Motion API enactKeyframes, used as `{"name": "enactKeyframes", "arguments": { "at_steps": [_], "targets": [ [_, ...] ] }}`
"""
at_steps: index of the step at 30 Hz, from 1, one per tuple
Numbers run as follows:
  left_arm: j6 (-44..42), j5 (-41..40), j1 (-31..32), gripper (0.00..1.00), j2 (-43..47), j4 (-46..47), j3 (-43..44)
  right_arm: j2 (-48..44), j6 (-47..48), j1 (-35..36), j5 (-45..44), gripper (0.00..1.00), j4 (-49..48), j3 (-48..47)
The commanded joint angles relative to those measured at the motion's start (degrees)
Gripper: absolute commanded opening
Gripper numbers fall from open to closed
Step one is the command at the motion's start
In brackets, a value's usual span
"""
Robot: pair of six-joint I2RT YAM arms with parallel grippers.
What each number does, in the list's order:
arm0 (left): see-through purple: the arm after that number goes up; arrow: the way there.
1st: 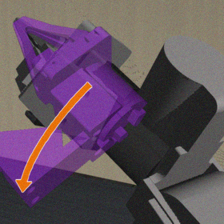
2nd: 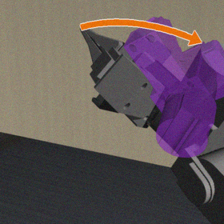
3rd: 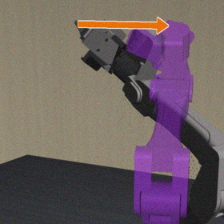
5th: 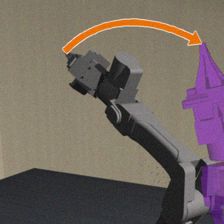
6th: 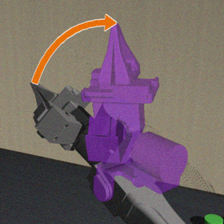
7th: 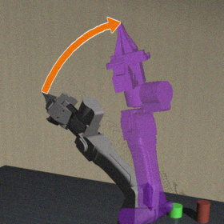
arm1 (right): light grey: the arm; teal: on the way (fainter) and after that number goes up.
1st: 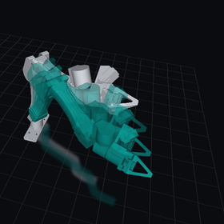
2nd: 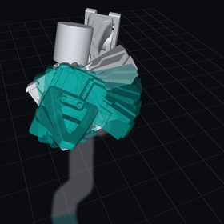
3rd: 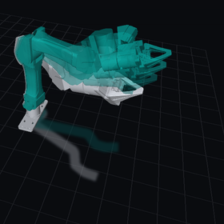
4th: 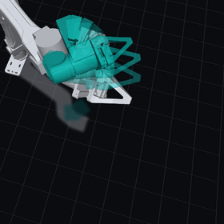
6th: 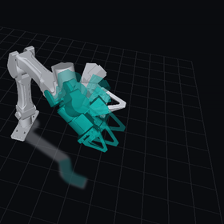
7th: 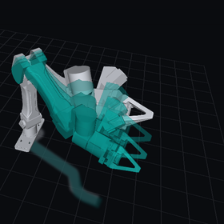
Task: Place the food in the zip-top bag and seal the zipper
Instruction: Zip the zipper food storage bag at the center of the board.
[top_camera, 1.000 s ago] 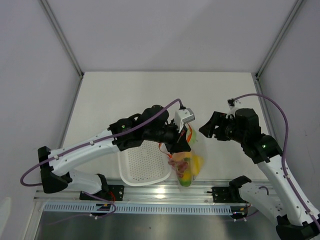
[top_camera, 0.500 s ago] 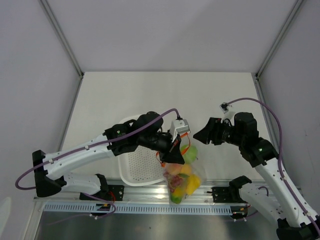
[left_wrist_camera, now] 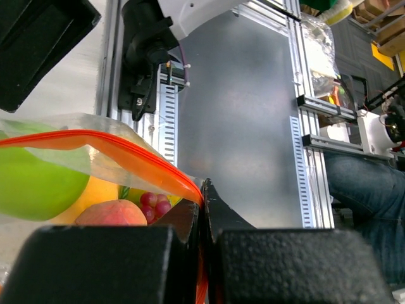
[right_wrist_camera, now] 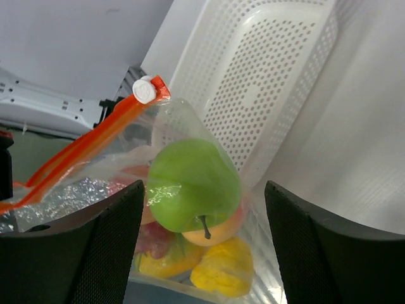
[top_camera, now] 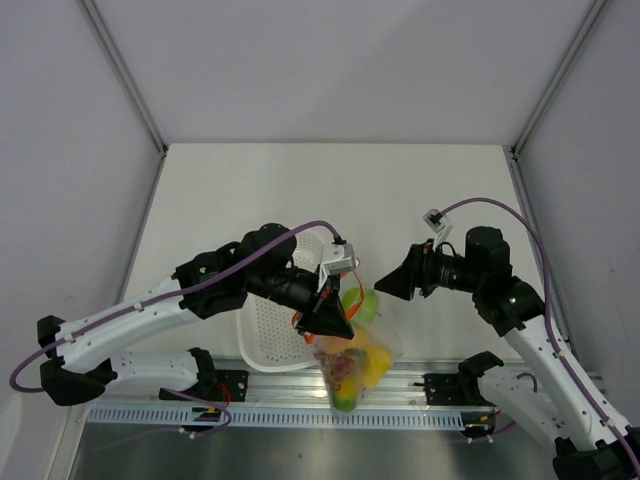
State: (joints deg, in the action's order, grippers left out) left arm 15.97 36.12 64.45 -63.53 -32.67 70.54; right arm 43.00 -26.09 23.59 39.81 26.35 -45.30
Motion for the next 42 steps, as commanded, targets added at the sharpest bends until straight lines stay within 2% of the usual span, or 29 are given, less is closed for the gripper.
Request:
{"name": "enactKeyframes", "arguments": {
  "at_steps": [1, 7, 13, 18, 26, 31, 38, 41, 42],
  "targets": [
    [-1.7, 4.7, -0.3, 0.01, 3.7, 0.8, 0.9, -0.6, 0.0, -0.2, 7.4, 0.78, -7.2, 1.1],
    [-2.3, 5.8, -0.3, 0.01, 6.0, -1.2, 1.6, 0.8, -2.4, -0.2, 15.1, 0.76, -14.6, 1.4],
    [-1.7, 7.0, -0.3, 0.01, 6.0, -0.6, 2.0, 1.4, -2.6, 1.3, 18.6, 0.81, -19.5, 1.4],
    [-1.0, 8.4, -0.3, 0.01, 5.3, 0.5, 2.7, 4.5, -0.6, 5.4, 17.1, 0.87, -20.5, 1.2],
    [-0.7, 9.3, -0.2, 0.01, 5.7, 1.1, 2.8, 11.0, -0.8, 10.1, 18.5, 0.86, -29.3, 2.1],
    [-0.3, 9.9, -0.2, 0.01, 5.6, 1.9, 2.2, 12.4, -1.5, 11.4, 22.5, 0.84, -36.7, 3.2],
    [0.2, 10.8, -0.2, 0.01, 5.3, 2.7, 1.9, 14.3, 1.9, 11.3, 23.2, 0.90, -37.4, 2.7],
    [0.3, 10.7, -0.2, 0.00, 5.4, 2.9, 1.7, 16.6, 0.8, 11.4, 25.7, 0.87, -39.3, 2.3],
    [0.3, 10.8, -0.2, 0.00, 5.4, 2.9, 1.8, 17.3, -1.0, 11.6, 26.4, 0.86, -42.5, 3.0]
  ]
}}
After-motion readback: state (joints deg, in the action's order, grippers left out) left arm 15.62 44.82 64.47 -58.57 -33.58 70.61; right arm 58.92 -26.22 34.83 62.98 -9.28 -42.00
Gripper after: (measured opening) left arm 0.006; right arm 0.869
